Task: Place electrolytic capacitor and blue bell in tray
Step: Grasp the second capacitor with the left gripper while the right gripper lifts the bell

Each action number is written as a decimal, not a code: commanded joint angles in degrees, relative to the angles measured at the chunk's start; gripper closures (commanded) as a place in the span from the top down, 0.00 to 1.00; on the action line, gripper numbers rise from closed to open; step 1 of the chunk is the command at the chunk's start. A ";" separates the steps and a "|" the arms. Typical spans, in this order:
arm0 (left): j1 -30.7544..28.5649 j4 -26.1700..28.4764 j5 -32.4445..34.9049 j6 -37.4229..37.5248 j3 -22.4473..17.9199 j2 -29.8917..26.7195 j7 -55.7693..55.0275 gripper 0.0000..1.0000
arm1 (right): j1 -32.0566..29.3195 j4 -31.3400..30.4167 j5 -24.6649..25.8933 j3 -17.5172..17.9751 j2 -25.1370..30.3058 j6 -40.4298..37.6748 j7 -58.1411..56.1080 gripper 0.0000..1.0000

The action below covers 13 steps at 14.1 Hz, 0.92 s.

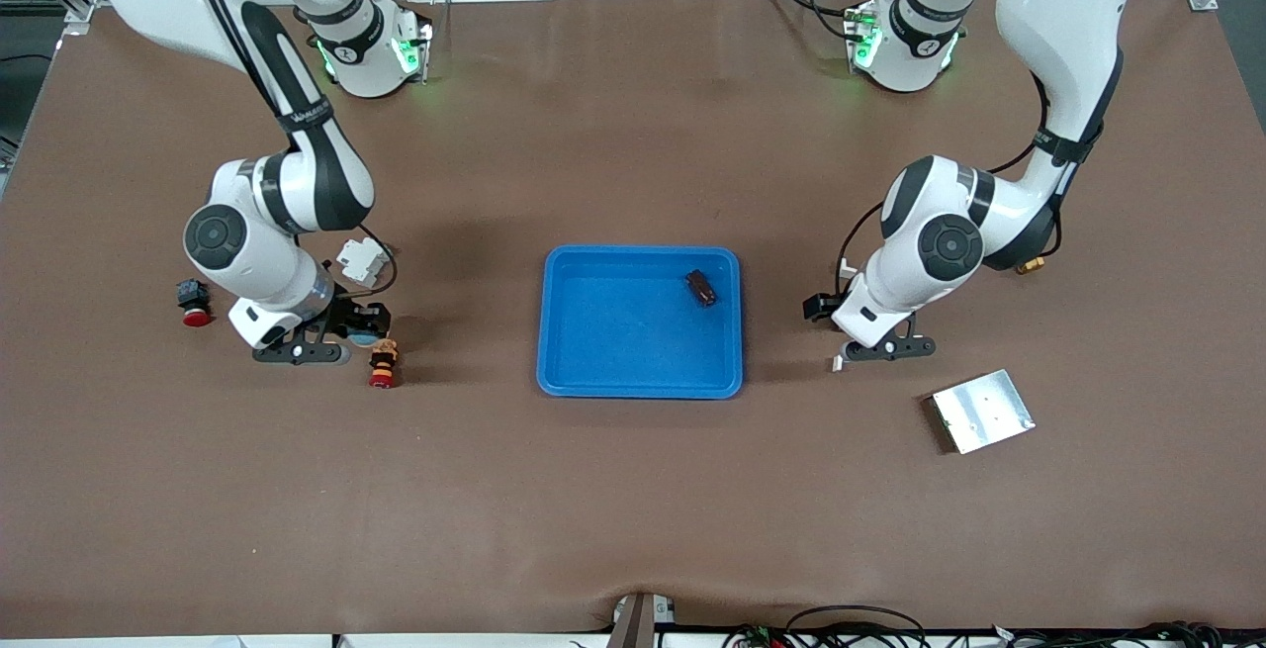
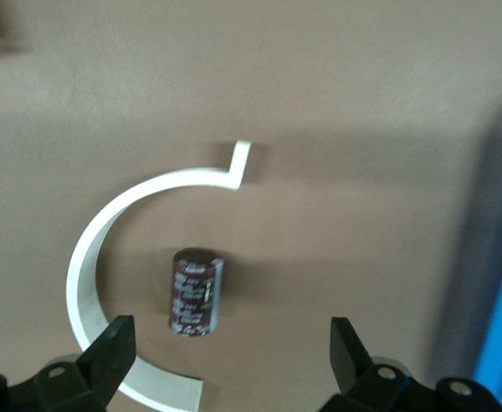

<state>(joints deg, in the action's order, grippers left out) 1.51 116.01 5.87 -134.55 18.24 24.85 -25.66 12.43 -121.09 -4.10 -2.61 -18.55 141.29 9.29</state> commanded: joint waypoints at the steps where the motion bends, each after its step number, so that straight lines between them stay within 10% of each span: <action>1: -1.77 4.04 4.13 -1.93 0.12 -2.26 1.05 1.00 | 5.04 -0.46 -0.74 -0.46 3.16 -3.03 8.95 0.00; 13: -2.04 5.99 5.47 -10.81 0.30 2.57 0.96 1.00 | 14.29 1.82 0.14 -0.38 8.79 -11.66 28.32 0.00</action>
<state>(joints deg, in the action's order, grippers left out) -0.20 121.92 10.11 -143.10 18.31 26.45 -25.55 25.71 -119.77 -4.11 -2.57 -10.46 130.77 35.57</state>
